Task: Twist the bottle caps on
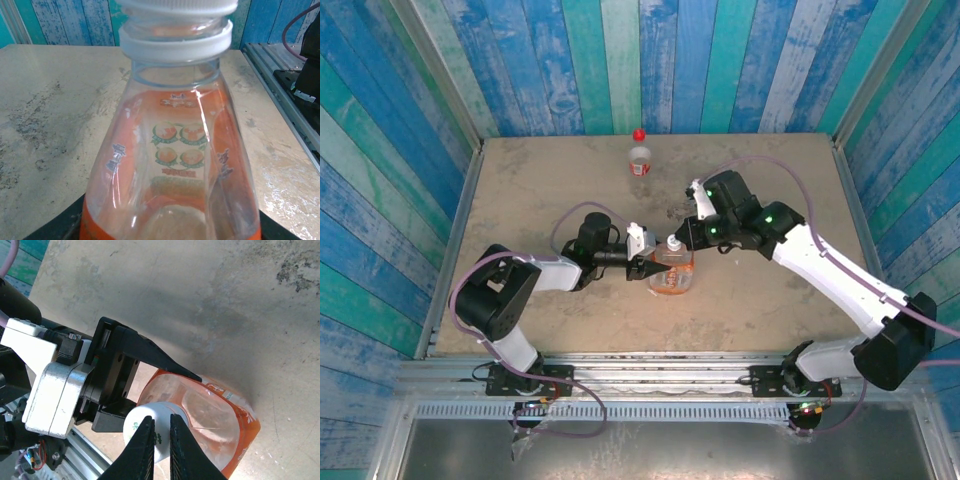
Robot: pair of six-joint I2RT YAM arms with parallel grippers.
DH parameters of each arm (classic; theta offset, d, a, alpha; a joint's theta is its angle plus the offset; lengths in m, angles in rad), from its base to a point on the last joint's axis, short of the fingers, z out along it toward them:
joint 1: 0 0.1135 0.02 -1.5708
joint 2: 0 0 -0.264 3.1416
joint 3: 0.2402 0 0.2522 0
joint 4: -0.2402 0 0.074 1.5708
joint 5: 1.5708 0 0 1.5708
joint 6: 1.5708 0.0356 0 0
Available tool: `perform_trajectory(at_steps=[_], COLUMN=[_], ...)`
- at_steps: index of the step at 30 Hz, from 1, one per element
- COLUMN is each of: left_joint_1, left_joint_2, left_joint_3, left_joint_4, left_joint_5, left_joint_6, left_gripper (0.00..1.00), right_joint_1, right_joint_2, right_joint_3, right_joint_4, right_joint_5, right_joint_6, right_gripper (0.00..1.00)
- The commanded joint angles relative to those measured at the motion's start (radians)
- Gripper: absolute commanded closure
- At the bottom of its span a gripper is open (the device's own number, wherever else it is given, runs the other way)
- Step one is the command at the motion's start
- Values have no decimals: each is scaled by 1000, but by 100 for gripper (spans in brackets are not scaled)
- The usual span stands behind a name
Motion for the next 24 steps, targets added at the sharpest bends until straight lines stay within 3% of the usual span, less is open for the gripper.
perform_trajectory(at_steps=[1,4,9,17,24], left_joint_1=[4,4,4,3,3], left_joint_2=[-26,-38,-72,-151,-216], left_joint_3=[18,21,28,61,152], left_joint_4=[-27,-39,-105,-223,-454], left_joint_5=[-1,13,22,21,17], left_joint_6=[-21,-31,-25,-98,-113], left_gripper=[47,47,47,47,47], right_joint_1=[4,0,-17,-23,-35], right_joint_2=[-33,-59,-80,-107,-88], right_joint_3=[-36,-17,44,137,223], right_joint_4=[-64,-64,-64,-93,-140], right_joint_5=[-8,27,47,63,-1], right_joint_6=[2,-32,-102,-358,-526], right_gripper=[82,65,53,42,38])
